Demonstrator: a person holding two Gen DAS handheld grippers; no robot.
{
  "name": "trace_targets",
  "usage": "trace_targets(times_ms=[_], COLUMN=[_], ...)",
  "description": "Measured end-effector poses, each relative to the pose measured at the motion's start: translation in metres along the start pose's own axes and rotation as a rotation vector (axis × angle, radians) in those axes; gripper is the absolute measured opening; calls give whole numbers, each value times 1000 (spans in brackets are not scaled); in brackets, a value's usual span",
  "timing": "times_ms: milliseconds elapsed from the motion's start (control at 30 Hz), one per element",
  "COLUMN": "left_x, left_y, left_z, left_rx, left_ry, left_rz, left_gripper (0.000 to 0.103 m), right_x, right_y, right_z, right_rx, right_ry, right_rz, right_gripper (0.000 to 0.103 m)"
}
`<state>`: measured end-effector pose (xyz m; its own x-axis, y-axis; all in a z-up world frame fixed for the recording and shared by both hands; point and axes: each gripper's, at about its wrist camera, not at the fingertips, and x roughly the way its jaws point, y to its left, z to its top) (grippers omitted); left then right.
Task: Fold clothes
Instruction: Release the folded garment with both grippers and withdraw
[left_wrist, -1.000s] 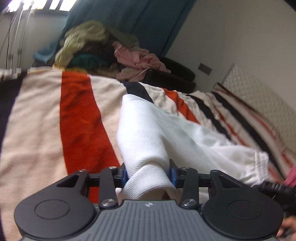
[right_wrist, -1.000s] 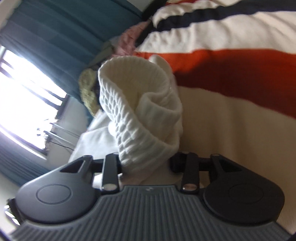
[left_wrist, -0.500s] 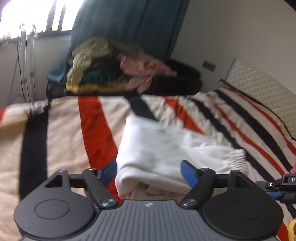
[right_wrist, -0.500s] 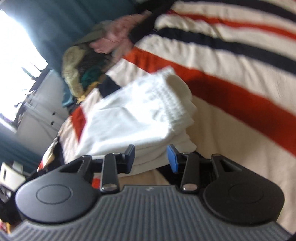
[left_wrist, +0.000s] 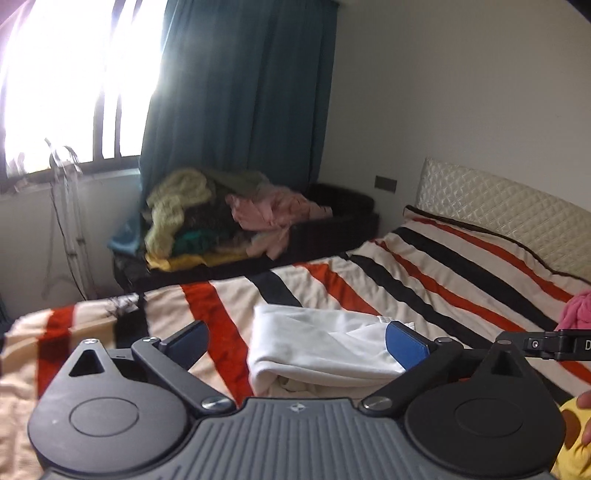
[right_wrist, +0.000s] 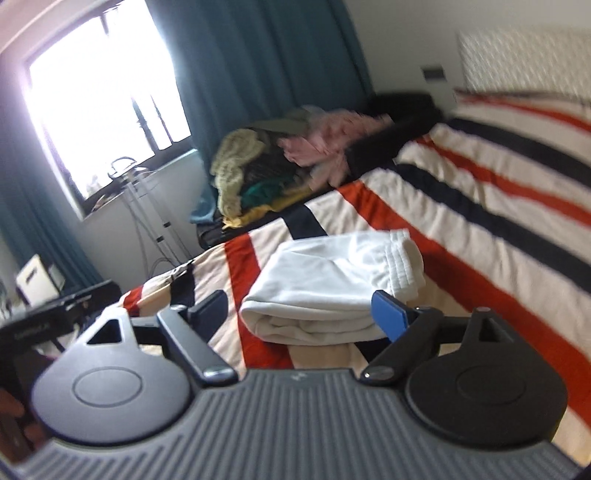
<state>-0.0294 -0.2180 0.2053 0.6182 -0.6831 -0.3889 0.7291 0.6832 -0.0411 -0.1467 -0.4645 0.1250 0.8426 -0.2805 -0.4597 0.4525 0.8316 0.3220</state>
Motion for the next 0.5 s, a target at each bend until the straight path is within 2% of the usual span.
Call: trace_targets(times_ms=[100, 233, 400, 500], left_x=[-34, -76, -104, -111], left_y=[-13, -29, -28, -23], left_z=[-14, -43, -86, -105], left_rx=[27, 63, 3, -23], left_ry=[-33, -75, -93, -99], left_rz=[3, 7, 20, 45], left_gripper=[103, 103, 103, 103], right_x=[-24, -50, -64, -58], right_y=[20, 34, 37, 36], right_z=[-13, -38, -82, -105], right_rx=[-89, -128, -145, -140], right_ry=[-53, -116, -203, -220], right_rz=[0, 28, 14, -31], right_gripper=[86, 86, 86, 86])
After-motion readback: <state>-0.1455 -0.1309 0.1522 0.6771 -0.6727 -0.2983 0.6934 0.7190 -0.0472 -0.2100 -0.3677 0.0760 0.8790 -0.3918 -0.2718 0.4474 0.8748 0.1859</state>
